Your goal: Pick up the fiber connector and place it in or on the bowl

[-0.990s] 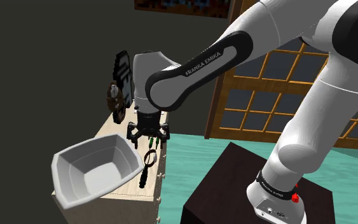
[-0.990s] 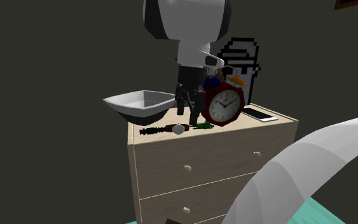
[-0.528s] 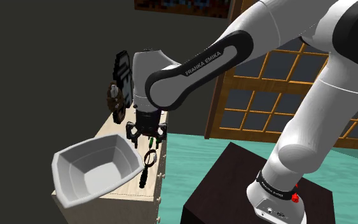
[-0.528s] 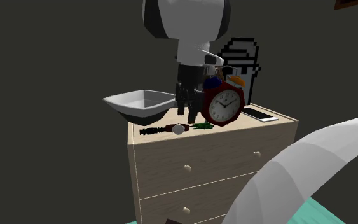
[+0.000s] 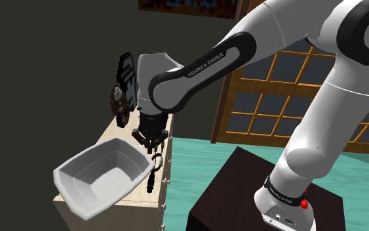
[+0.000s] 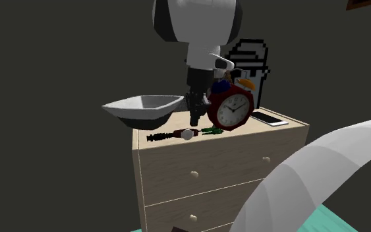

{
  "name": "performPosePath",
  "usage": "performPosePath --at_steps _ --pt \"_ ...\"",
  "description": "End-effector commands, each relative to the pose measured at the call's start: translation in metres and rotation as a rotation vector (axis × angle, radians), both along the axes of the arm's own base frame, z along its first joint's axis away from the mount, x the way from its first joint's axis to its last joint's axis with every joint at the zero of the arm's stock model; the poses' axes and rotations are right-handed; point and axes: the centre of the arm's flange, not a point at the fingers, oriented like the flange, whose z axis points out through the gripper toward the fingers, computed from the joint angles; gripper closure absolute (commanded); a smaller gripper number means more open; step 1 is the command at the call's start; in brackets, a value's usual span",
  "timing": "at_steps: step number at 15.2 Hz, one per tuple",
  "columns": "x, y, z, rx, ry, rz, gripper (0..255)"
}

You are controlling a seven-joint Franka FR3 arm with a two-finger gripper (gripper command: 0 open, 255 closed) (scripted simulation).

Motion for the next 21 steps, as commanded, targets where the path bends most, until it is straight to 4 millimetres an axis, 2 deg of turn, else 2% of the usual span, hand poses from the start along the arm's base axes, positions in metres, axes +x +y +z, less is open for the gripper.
performPosePath --at_steps 1,2,7,14,21 --pt "0.000 0.000 0.000 0.000 0.000 0.000 255" --pt "0.000 0.000 0.000 0.000 0.000 0.000 0" --pt "-0.024 0.028 0.016 -0.019 0.154 -0.143 0" --pt "-0.031 0.032 -0.023 -0.019 0.154 -0.143 0" --pt "-0.031 0.032 -0.023 -0.019 0.154 -0.143 0"
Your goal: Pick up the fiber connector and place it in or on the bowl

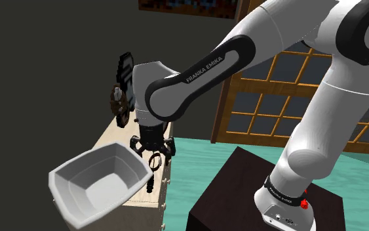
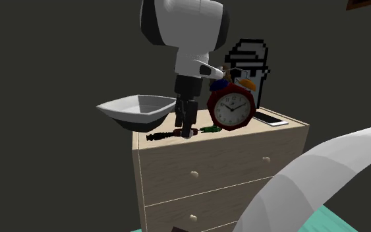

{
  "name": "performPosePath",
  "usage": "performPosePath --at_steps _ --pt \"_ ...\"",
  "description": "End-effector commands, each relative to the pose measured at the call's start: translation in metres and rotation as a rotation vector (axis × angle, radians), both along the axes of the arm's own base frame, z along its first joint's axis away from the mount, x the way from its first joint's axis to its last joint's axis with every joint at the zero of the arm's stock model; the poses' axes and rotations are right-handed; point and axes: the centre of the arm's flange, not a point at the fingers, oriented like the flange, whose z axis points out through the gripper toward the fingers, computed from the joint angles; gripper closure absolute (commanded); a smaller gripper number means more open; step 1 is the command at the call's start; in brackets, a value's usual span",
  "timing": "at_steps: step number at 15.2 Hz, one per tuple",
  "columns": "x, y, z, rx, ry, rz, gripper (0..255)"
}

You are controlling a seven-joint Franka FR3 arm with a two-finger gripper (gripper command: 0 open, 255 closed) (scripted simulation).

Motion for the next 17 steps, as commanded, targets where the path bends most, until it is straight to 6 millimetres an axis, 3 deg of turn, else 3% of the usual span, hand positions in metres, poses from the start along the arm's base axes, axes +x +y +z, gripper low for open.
performPosePath --at_steps 1,2,11,17 --pt "-0.005 0.005 -0.002 0.000 0.006 0.015 0" --pt "-0.004 0.006 -0.002 0.000 0.006 0.015 255" --pt "-0.005 0.005 -0.002 0.000 0.006 0.015 255" --pt "-0.005 0.005 0.030 0.000 0.006 0.015 255"
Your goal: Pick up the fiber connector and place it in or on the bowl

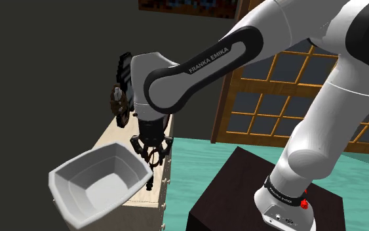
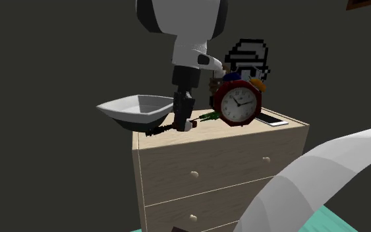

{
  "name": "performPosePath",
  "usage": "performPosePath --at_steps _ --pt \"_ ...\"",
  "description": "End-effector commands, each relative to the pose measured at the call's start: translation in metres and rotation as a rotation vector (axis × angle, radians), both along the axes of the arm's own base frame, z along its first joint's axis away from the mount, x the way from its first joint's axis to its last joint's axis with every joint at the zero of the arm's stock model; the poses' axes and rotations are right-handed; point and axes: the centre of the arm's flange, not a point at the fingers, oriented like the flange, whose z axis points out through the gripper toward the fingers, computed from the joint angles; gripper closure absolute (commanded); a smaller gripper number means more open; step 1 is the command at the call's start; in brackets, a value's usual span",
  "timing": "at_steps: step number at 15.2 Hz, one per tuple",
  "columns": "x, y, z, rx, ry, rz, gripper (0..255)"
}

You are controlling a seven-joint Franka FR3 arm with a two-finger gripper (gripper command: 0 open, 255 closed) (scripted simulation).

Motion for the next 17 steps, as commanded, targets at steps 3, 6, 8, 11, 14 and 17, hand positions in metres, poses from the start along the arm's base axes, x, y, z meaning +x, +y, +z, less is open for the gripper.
performPosePath --at_steps 3,6,8,11,14,17 --pt "-0.001 0.000 0.021 0.001 -0.001 0.000 255" --pt "-0.001 0.000 0.037 0.001 -0.001 0.000 255" --pt "-0.001 0.000 0.048 0.001 -0.001 0.000 255" --pt "-0.001 0.000 0.064 0.001 -0.001 0.000 255" --pt "-0.001 0.000 0.079 0.001 -0.001 0.000 255" --pt "-0.001 0.000 0.095 0.001 -0.001 0.000 255"
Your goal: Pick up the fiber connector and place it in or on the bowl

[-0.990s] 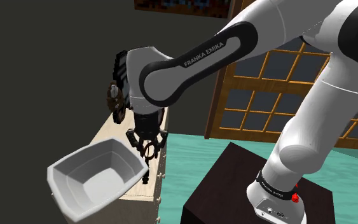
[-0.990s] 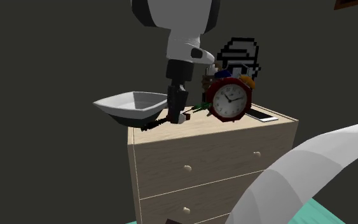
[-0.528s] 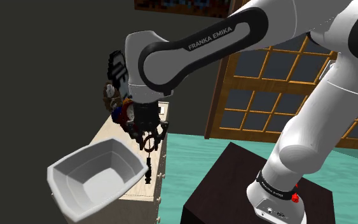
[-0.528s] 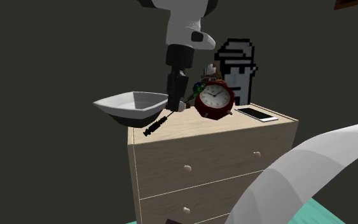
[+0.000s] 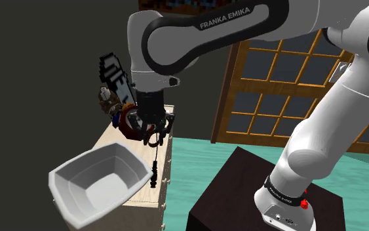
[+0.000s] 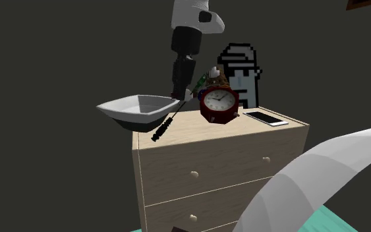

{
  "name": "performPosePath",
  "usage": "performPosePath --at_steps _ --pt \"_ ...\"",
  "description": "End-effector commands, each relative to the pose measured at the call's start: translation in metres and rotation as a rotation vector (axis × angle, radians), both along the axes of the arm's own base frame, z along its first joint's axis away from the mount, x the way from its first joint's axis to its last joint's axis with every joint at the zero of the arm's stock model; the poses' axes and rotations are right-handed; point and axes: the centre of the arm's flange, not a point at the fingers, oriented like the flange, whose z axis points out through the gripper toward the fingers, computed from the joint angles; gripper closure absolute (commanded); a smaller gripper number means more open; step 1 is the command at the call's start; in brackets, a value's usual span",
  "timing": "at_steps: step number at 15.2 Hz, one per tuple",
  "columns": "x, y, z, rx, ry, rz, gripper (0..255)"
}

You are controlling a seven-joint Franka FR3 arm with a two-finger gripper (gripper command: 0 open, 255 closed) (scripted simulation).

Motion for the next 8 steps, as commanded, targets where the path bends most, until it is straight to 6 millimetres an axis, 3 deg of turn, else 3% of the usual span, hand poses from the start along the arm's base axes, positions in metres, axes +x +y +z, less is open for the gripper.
performPosePath --at_steps 1,8 --pt "0.000 0.000 0.011 0.000 0.000 0.000 255" --pt "0.000 0.000 0.048 0.000 0.000 0.000 255"
